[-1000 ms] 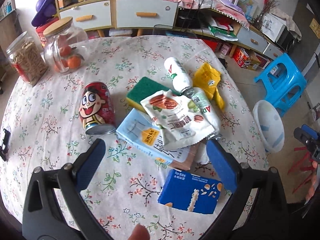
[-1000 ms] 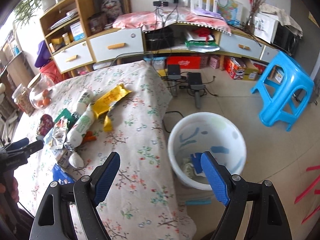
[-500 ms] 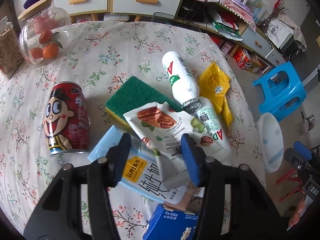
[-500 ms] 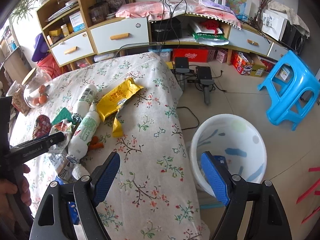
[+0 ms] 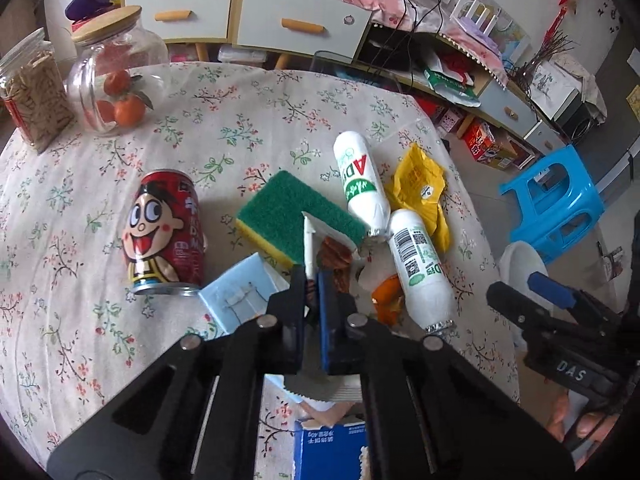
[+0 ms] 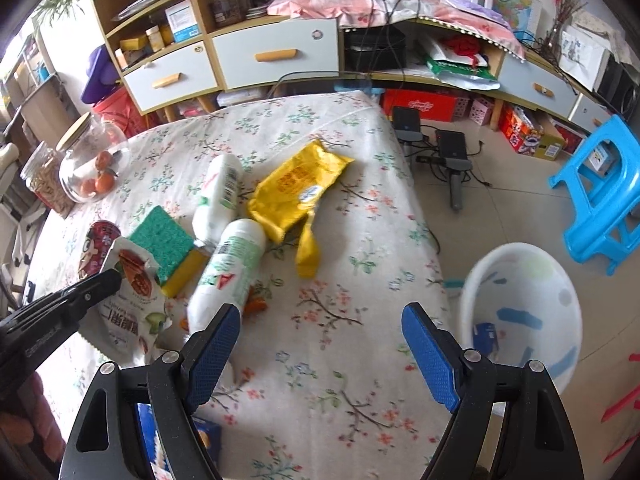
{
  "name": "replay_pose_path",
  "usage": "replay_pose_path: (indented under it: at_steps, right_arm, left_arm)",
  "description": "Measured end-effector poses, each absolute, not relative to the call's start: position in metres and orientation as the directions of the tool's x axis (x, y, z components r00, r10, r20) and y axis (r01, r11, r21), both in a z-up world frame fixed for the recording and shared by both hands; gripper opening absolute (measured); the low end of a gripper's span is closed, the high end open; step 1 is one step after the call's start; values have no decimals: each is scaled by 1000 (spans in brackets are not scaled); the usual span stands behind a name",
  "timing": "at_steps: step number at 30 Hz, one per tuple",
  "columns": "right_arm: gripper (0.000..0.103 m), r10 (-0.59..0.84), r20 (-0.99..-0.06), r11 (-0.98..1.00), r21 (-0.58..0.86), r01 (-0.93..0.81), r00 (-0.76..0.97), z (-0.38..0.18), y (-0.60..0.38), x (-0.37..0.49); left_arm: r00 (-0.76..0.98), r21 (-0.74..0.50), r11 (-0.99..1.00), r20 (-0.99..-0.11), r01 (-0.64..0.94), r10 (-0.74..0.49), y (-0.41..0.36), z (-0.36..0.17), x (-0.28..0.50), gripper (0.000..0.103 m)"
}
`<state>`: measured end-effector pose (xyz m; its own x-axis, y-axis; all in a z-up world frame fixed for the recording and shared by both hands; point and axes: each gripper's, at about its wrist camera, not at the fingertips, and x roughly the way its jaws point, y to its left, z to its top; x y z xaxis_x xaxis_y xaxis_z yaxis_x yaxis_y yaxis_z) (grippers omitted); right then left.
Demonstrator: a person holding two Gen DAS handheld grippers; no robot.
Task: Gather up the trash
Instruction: 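Grasp the white AD drink bottle with the right gripper, then carry the white bottle over the white bucket with the right gripper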
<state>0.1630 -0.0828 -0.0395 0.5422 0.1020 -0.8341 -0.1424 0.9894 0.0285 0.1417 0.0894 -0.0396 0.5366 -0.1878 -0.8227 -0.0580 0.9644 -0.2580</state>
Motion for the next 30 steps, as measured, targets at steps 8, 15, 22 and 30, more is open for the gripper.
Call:
replay_pose_path:
  at_steps: [8, 15, 22, 30]
  right_arm:
    - [84, 139, -848, 982, 53, -180, 512, -57, -46, 180]
    - [84, 139, -860, 981, 53, -184, 491, -70, -31, 191]
    - [40, 148, -879, 974, 50, -222, 453, -79, -23, 194]
    - [38, 143, -855, 970, 20, -244, 499, -64, -24, 183]
  left_arm:
    - [572, -284, 957, -796, -61, -200, 112, -29, 125, 7]
    - [567, -279, 959, -799, -56, -200, 118, -29, 121, 7]
    - [559, -279, 958, -806, -69, -195, 120, -30, 122, 7]
    - [575, -259, 965, -796, -37, -192, 107, -25, 123, 7]
